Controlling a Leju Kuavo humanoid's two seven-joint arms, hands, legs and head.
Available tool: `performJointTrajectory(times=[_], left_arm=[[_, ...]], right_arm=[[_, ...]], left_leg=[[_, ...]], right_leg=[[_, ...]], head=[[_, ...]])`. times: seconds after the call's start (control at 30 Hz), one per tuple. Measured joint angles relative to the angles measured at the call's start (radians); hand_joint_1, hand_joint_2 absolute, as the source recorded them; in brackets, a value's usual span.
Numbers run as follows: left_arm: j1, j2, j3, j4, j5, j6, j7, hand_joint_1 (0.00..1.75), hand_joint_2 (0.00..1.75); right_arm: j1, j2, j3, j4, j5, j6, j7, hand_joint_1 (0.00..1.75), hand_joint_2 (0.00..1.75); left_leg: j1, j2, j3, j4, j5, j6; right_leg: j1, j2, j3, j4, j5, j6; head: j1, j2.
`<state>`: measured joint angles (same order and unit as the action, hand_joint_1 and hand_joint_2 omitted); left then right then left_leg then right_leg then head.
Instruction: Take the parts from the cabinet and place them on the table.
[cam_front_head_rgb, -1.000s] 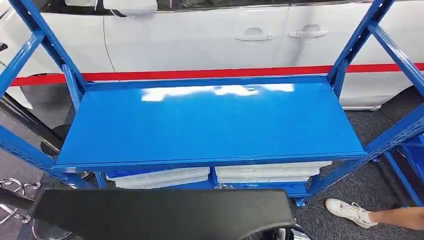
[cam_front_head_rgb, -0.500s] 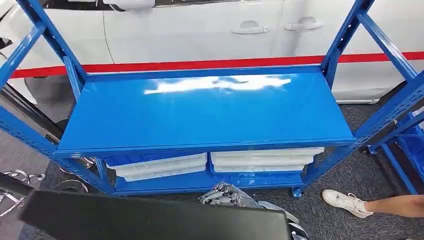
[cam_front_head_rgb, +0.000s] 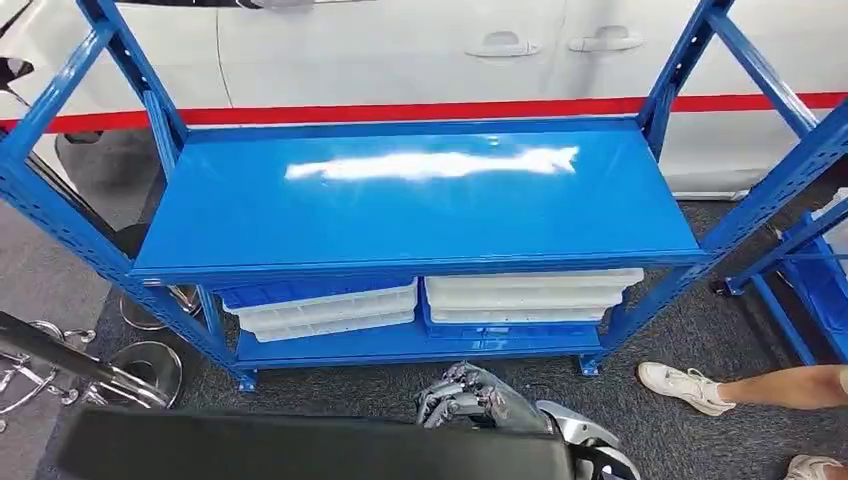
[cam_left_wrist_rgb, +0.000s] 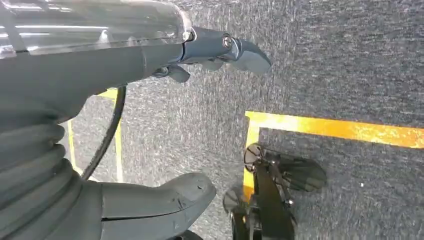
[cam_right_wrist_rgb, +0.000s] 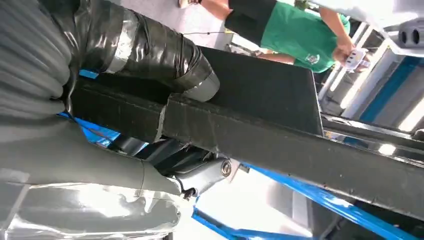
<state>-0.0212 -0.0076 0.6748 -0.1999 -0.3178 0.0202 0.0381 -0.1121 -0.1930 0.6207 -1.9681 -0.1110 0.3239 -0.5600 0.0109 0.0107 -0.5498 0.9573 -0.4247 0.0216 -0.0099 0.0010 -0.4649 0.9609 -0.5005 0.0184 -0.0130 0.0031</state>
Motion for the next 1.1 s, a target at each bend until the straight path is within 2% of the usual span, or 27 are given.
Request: performJointTrajectory(times=[0.1, 0.13, 0.17, 0.2, 0.27, 0.3, 0.33, 0.4, 0.43, 0.47, 0.5, 0.53, 0.6, 0.63, 0.67, 0.7, 0.73, 0.77, 0.8, 0.83, 0.87, 0.9, 0.93, 0.97, 1.0, 1.03, 1.1], left_arm=[[0.0, -0.001, 0.003, 0.0, -0.001, -0.001, -0.001, 0.0, 1.75], [0.0, -0.001, 0.004, 0.0, -0.003, -0.001, -0.002, 0.0, 1.75], [0.0, -0.001, 0.004, 0.0, -0.003, -0.001, -0.002, 0.0, 1.75], [0.001, -0.001, 0.005, 0.0, -0.006, -0.002, -0.002, 0.0, 1.75], [0.0, 0.0, 0.005, 0.0, -0.007, -0.004, -0.006, 0.0, 1.75], [0.0, 0.0, 0.006, 0.0, -0.009, -0.008, -0.01, 0.0, 1.75], [0.0, 0.0, 0.005, 0.0, -0.009, -0.01, -0.012, 0.0, 1.75], [-0.001, 0.0, 0.006, 0.0, -0.01, -0.011, -0.013, 0.0, 1.75], [-0.001, 0.003, 0.006, 0.0, -0.011, -0.011, -0.014, 0.0, 1.75], [-0.003, 0.009, 0.007, 0.0, -0.013, -0.01, -0.014, 0.0, 1.75], [-0.003, 0.011, 0.007, 0.0, -0.017, -0.009, -0.013, 0.0, 1.75], [-0.004, 0.016, 0.009, 0.0, -0.018, -0.006, -0.013, 0.0, 1.75], [-0.003, 0.02, 0.016, 0.0, -0.018, -0.005, -0.012, 0.0, 1.75], [-0.001, 0.021, 0.018, 0.0, -0.021, -0.005, -0.012, 0.0, 1.75], [-0.002, 0.021, 0.021, 0.0, -0.026, -0.007, -0.012, 0.0, 1.75], [-0.003, 0.021, 0.021, 0.0, -0.028, -0.008, -0.012, 0.0, 1.75], [-0.003, 0.021, 0.022, 0.0, -0.029, -0.008, -0.012, 0.0, 1.75], [-0.003, 0.021, 0.022, 0.0, -0.03, -0.01, -0.012, 0.0, 1.75], [-0.003, 0.021, 0.022, 0.0, -0.03, -0.011, -0.012, 0.0, 1.75], [-0.003, 0.021, 0.023, 0.0, -0.031, -0.011, -0.012, 0.0, 1.75], [-0.003, 0.021, 0.023, 0.0, -0.032, -0.011, -0.013, 0.0, 1.75], [-0.003, 0.021, 0.023, 0.0, -0.036, -0.011, -0.013, 0.0, 1.75], [-0.003, 0.021, 0.023, 0.0, -0.037, -0.012, -0.013, 0.0, 1.75], [-0.003, 0.021, 0.023, 0.0, -0.039, -0.012, -0.013, 0.0, 1.75], [-0.003, 0.021, 0.023, 0.0, -0.042, -0.012, -0.013, 0.0, 1.75], [-0.003, 0.021, 0.023, 0.0, -0.044, -0.013, -0.014, 0.0, 1.75], [-0.004, 0.024, 0.023, 0.0, -0.047, -0.013, -0.015, 0.0, 1.75]], right_arm=[[-0.001, -0.001, 0.0, -0.005, 0.002, -0.001, 0.0, 1.75, 1.75], [-0.002, -0.001, 0.0, -0.005, 0.002, 0.0, 0.0, 1.75, 1.75], [-0.002, -0.001, 0.0, -0.007, 0.002, 0.0, 0.0, 1.75, 1.75], [-0.002, -0.001, 0.0, -0.007, 0.002, -0.001, 0.0, 1.75, 1.75], [-0.002, -0.001, 0.0, -0.007, 0.002, -0.001, 0.0, 1.75, 1.75], [-0.002, -0.001, 0.0, -0.007, 0.003, -0.001, 0.0, 1.75, 1.75], [-0.002, -0.001, 0.0, -0.007, 0.003, -0.002, 0.0, 1.75, 1.75], [-0.002, -0.001, 0.0, -0.008, 0.005, -0.004, 0.002, 1.75, 1.75], [-0.002, -0.001, 0.0, -0.01, 0.005, -0.004, 0.002, 1.75, 1.75], [-0.002, -0.002, 0.0, -0.013, 0.005, -0.005, 0.002, 1.75, 1.75], [-0.002, -0.003, -0.001, -0.018, 0.005, -0.008, 0.002, 1.75, 1.75], [-0.002, -0.003, -0.002, -0.021, 0.006, -0.011, 0.002, 1.75, 1.75], [-0.001, -0.006, -0.005, -0.026, 0.006, -0.017, 0.0, 1.75, 1.75], [-0.001, -0.008, -0.006, -0.027, 0.007, -0.018, 0.0, 1.75, 1.75], [0.0, -0.01, -0.008, -0.028, 0.007, -0.019, -0.002, 1.75, 1.75], [0.0, -0.012, -0.01, -0.029, 0.008, -0.019, -0.002, 1.75, 1.75], [0.001, -0.014, -0.011, -0.029, 0.008, -0.019, -0.002, 1.75, 1.75], [0.003, -0.015, -0.011, -0.029, 0.008, -0.02, -0.002, 1.75, 1.75], [0.003, -0.016, -0.011, -0.029, 0.008, -0.02, -0.002, 1.75, 1.75], [0.003, -0.018, -0.012, -0.029, 0.008, -0.02, -0.003, 1.75, 1.75], [0.004, -0.018, -0.013, -0.029, 0.008, -0.021, -0.004, 1.75, 1.75], [0.005, -0.019, -0.014, -0.029, 0.009, -0.022, -0.005, 1.75, 1.75], [0.005, -0.019, -0.014, -0.029, 0.01, -0.022, -0.007, 1.75, 1.75], [0.005, -0.019, -0.014, -0.029, 0.012, -0.023, -0.01, 1.75, 1.75], [0.005, -0.019, -0.014, -0.03, 0.015, -0.024, -0.013, 1.75, 1.75], [0.005, -0.019, -0.015, -0.033, 0.017, -0.026, -0.016, 1.75, 1.75], [0.004, -0.019, -0.015, -0.037, 0.021, -0.033, -0.021, 1.75, 1.75]], left_leg=[[-0.001, 0.0, -0.01, 0.0, 0.017, -0.02], [0.003, -0.001, -0.018, 0.006, 0.003, -0.026], [0.003, -0.001, -0.032, 0.034, -0.039, -0.031], [0.005, -0.002, -0.054, 0.103, -0.1, -0.034], [0.004, -0.002, -0.099, 0.254, -0.189, -0.04], [0.004, -0.002, -0.114, 0.324, -0.208, -0.041], [0.004, -0.002, -0.107, 0.342, -0.191, -0.04], [0.003, -0.002, -0.041, 0.262, -0.11, -0.033], [0.001, -0.004, 0.018, 0.175, -0.079, -0.024], [-0.005, -0.005, 0.081, 0.083, -0.081, -0.012], [-0.009, -0.004, 0.129, 0.003, -0.1, -0.006], [-0.01, -0.005, 0.14, -0.023, -0.11, -0.006], [-0.015, -0.005, 0.129, -0.019, -0.101, 0.001], [-0.009, -0.003, 0.114, -0.034, -0.084, 0.007], [-0.004, 0.004, 0.113, -0.035, -0.071, 0.013], [-0.003, 0.005, 0.097, -0.032, -0.061, 0.027], [-0.004, 0.006, 0.079, -0.026, -0.053, 0.027], [-0.004, 0.006, 0.063, -0.02, -0.045, 0.028], [-0.005, 0.007, 0.045, -0.014, -0.036, 0.027], [-0.004, 0.007, 0.025, -0.004, -0.029, 0.025], [-0.004, 0.008, 0.006, 0.006, -0.023, 0.023], [-0.004, 0.008, -0.009, 0.014, -0.017, 0.02], [-0.003, 0.008, -0.022, 0.02, -0.01, 0.016], [-0.002, 0.007, -0.028, 0.023, -0.004, 0.01], [-0.007, 0.005, -0.033, 0.024, 0.001, 0.005], [-0.005, 0.005, -0.033, 0.023, 0.01, -0.002], [-0.003, 0.004, -0.046, 0.023, 0.03, -0.014]], right_leg=[[0.005, -0.001, -0.012, 0.003, 0.003, -0.01], [-0.007, -0.005, -0.016, -0.011, 0.012, -0.025], [-0.004, -0.007, -0.027, -0.009, 0.02, -0.037], [-0.003, -0.007, -0.04, -0.004, 0.026, -0.044], [0.001, -0.01, -0.066, 0.009, 0.035, -0.05], [0.003, -0.011, -0.082, 0.016, 0.041, -0.051], [0.005, -0.012, -0.097, 0.023, 0.048, -0.051], [0.008, -0.011, -0.121, 0.033, 0.059, -0.05], [0.009, -0.011, -0.129, 0.033, 0.068, -0.048], [0.008, -0.01, -0.133, 0.033, 0.075, -0.045], [0.014, -0.01, -0.136, 0.035, 0.08, -0.04], [0.011, -0.013, -0.138, 0.033, 0.09, -0.033], [0.007, -0.014, -0.144, 0.029, 0.108, -0.021], [0.014, -0.012, -0.146, 0.027, 0.115, -0.014], [0.009, -0.007, -0.158, 0.044, 0.077, -0.01], [0.006, -0.005, -0.175, 0.089, 0.017, -0.007], [0.003, -0.004, -0.196, 0.165, -0.052, -0.003], [0.002, -0.004, -0.214, 0.239, -0.1, 0.001], [0.0, -0.004, -0.227, 0.309, -0.121, 0.005], [-0.002, -0.004, -0.228, 0.35, -0.102, 0.009], [-0.005, -0.004, -0.211, 0.35, -0.058, 0.011], [-0.008, -0.004, -0.177, 0.315, -0.014, 0.012], [-0.009, -0.004, -0.124, 0.248, 0.017, 0.012], [-0.01, -0.004, -0.058, 0.158, 0.015, 0.01], [-0.004, -0.004, 0.003, 0.067, -0.012, 0.007], [-0.002, -0.002, 0.029, 0.011, -0.035, -0.003], [0.003, -0.002, 0.017, 0.011, -0.034, -0.008]], head=[[0.001, 0.0], [0.001, 0.0], [0.0, 0.0], [0.001, 0.0], [0.001, 0.0], [0.001, 0.0], [0.001, 0.0], [0.001, 0.0], [0.001, 0.0], [0.001, 0.0], [0.001, 0.0], [0.001, 0.0], [0.001, 0.0], [0.001, 0.0], [0.001, 0.0], [0.002, 0.0], [0.001, 0.0], [0.001, 0.0], [0.001, 0.0], [0.001, 0.0], [0.001, 0.0], [0.001, 0.0], [0.001, 0.0], [0.001, 0.0], [0.001, 0.0], [0.001, 0.0], [0.001, 0.0]])
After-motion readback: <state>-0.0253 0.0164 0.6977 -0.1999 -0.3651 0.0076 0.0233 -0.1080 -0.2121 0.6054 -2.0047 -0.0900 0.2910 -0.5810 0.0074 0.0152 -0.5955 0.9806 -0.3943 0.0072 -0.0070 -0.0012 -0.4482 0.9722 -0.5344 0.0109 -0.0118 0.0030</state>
